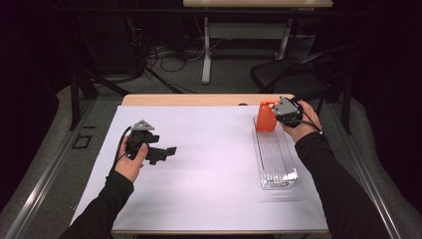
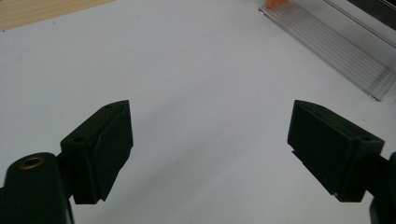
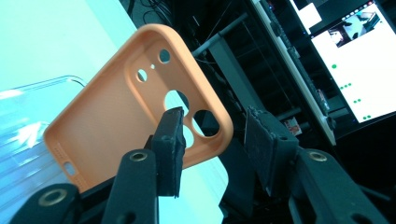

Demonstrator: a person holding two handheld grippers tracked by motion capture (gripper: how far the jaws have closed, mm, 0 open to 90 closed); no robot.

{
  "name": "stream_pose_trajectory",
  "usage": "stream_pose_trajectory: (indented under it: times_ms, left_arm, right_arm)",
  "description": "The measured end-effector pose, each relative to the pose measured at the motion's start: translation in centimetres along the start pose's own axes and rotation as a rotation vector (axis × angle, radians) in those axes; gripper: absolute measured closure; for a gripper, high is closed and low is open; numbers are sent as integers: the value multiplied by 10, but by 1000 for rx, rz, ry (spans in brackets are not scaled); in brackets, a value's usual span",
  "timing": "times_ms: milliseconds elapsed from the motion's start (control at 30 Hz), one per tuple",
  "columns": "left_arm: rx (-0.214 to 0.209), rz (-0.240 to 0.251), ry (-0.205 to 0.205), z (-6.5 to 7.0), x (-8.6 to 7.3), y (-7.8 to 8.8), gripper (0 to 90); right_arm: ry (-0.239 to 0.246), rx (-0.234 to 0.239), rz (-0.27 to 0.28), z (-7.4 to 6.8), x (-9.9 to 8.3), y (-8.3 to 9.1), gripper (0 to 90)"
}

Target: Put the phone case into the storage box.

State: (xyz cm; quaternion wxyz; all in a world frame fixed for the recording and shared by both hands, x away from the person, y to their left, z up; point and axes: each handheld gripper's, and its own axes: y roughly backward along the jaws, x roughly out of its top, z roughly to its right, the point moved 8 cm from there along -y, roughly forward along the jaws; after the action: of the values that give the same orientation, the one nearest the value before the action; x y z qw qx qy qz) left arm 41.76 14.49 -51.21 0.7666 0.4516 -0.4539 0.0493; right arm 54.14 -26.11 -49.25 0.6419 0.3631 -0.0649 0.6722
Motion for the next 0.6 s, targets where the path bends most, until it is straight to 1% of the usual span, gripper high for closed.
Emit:
stream_pose_trajectory:
  times_ms: [33,100,200,300,400,500,600]
  left_arm:
    - [0,0,-1,0,0,0,144]
    - [0,-4,-3,0,0,0,144]
    - [-2,-8,-4,0,0,0,145]
    - [-2,-5,-2,0,0,0,145]
    - [-3,-10,-4,-1,0,0,145]
    - [2,-7,1,-3,0,1,146]
    - [3,-9,-3,-4,0,1,147]
  right_arm:
    - [4,-1,-1,0,0,0,569]
    - [-4,-1,-7,0,1,2,555]
    - [5,-3,-12,0,2,4,527]
    - [-14,-13,-16,1,2,8,501]
    - [-16,-28,-19,1,2,13,474]
    - [-18,-35,-17,1,5,20,474]
    - [-40,-15,-24,-1,8,27,473]
